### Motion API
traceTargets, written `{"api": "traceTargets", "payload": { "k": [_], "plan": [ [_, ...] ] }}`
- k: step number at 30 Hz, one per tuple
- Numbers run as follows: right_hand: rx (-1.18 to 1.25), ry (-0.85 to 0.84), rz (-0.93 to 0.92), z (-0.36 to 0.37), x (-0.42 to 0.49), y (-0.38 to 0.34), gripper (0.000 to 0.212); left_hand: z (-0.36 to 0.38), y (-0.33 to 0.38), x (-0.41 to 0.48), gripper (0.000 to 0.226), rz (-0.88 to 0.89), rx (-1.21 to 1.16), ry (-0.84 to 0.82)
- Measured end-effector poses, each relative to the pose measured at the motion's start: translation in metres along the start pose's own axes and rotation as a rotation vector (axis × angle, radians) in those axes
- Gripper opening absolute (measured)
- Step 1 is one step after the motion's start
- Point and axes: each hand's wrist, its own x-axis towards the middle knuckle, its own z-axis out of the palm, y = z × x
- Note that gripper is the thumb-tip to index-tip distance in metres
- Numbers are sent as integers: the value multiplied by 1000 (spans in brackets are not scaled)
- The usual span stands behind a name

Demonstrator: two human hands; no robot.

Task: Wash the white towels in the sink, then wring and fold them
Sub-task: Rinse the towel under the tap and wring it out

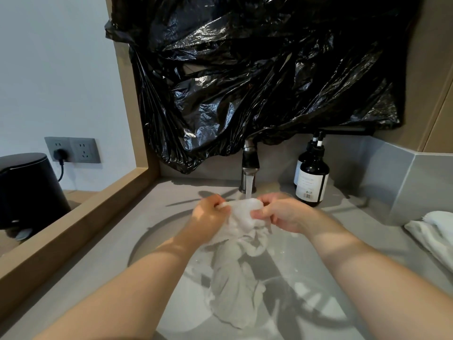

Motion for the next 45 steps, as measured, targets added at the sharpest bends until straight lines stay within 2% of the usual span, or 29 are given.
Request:
{"api": "traceTargets", "payload": {
  "k": [1, 3, 5, 8, 10, 11, 13, 15, 16, 18, 19, 20, 22, 23, 25, 27, 30, 34, 38, 41, 45],
  "plan": [
    [-21, 3, -7, 2, 2, 1, 15, -3, 0, -2, 28, -37, -115, -109],
    [-47, 23, -27, 6, 3, 1, 14, -9, -1, -5, 50, -15, -329, -306],
    [-129, 127, -41, 8, 5, -1, 17, -14, 0, -8, 60, -15, -325, -363],
    [-416, 228, -43, 6, 1, -8, 24, -13, -2, -6, 46, -38, -228, -367],
    [-487, 194, 51, 3, -4, -9, 26, -9, -1, -4, 21, 35, -148, -216],
    [-442, 146, 127, 1, -7, -8, 33, -5, -1, -3, 12, 72, -73, -107],
    [-289, -42, 237, -3, -11, -6, 48, 5, 3, -3, 8, 180, 125, 80],
    [-158, -144, 221, -6, -11, -7, 52, 9, 7, -4, 7, 319, 269, 207],
    [-61, -111, 195, -9, -9, -6, 49, 7, 9, -4, 9, 334, 265, 262],
    [210, 44, 153, -14, -6, -3, 37, 0, 9, -4, 12, 219, 180, 307],
    [350, 119, 150, -18, -3, -2, 29, -3, 9, -4, 14, 123, 111, 250],
    [472, 166, 154, -19, -2, 0, 24, -5, 8, -9, 24, 13, 34, 118],
    [574, 191, 146, -20, -2, 2, 22, 1, 12, -21, 59, -181, -42, -251],
    [577, 193, 139, -18, -3, 3, 21, 6, 14, -26, 71, -208, -40, -363],
    [545, 169, 127, -14, -3, 4, 18, 15, 16, -26, 68, -206, -103, -329],
    [481, 101, 137, -9, -6, 3, 18, 16, 17, -23, 49, -199, -292, -263],
    [351, 32, 123, -5, -6, 4, 21, 10, 13, -19, 46, -153, -533, -397],
    [283, 153, 45, 3, -8, 0, 23, 9, 14, -21, 32, -233, -806, -527],
    [260, 107, 98, -5, -13, -1, 29, 6, 13, -19, 20, -167, -692, -449],
    [89, 104, 155, -9, -17, -7, 20, 1, 17, -20, 21, -151, -547, -215],
    [-15, 235, 86, -10, -20, -24, 16, -6, 25, -18, 22, -37, -565, 30]
  ]
}}
